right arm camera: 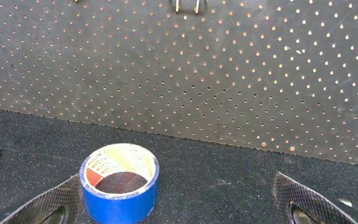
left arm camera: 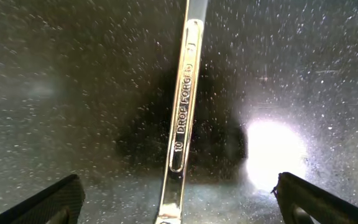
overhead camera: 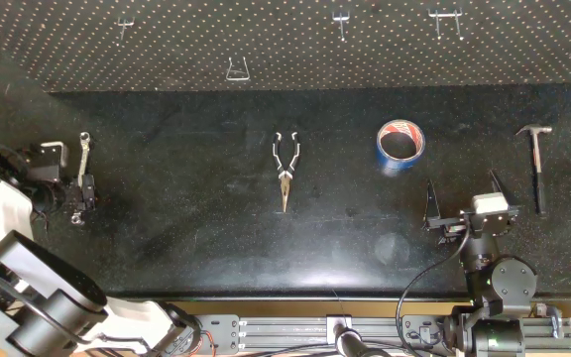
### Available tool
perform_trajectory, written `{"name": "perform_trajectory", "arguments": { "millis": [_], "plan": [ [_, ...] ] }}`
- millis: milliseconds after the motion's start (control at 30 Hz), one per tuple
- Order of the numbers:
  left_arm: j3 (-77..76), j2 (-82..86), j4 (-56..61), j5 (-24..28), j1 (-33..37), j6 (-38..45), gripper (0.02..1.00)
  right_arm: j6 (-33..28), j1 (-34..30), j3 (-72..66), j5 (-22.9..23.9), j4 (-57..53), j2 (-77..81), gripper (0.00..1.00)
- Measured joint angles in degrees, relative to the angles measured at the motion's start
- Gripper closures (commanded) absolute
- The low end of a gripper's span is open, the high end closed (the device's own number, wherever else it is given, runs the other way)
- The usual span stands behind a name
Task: Place Tools Onto Pegboard
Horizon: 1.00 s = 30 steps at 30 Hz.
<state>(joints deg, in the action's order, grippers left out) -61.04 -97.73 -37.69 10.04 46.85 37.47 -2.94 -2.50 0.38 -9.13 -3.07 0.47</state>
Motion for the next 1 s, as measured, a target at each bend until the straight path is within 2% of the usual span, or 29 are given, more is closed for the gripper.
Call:
{"name": "perform_trajectory", "arguments": {
  "millis": [800, 867, 900, 933, 1000],
  "plan": [
    [-0.02, -4.37, -0.17, 0.13, -0.5, 0.94, 0.018, 0.0, 0.0, 0.0, 0.0, 0.0, 0.0, 0.003],
    [-0.02, -4.39, -0.33, 0.13, -0.5, 1.31, 0.148, 0.0, 0.0, 0.0, 0.0, 0.0, 0.0, 0.003],
    [-0.04, -4.39, -0.39, 0.13, -0.5, 1.53, 0.264, 0.0, 0.0, 0.0, 0.02, 0.0, 0.0, 0.003],
    [-0.04, -4.39, -0.39, 0.13, -0.5, 1.7, 0.435, 0.02, 0.0, 0.0, 0.02, 0.0, 0.0, 0.003],
    [-0.04, -4.44, -0.46, 0.13, -0.5, 1.62, 0.452, 0.02, 0.0, 0.0, 0.0, 0.0, 0.0, 0.003]
  ]
}}
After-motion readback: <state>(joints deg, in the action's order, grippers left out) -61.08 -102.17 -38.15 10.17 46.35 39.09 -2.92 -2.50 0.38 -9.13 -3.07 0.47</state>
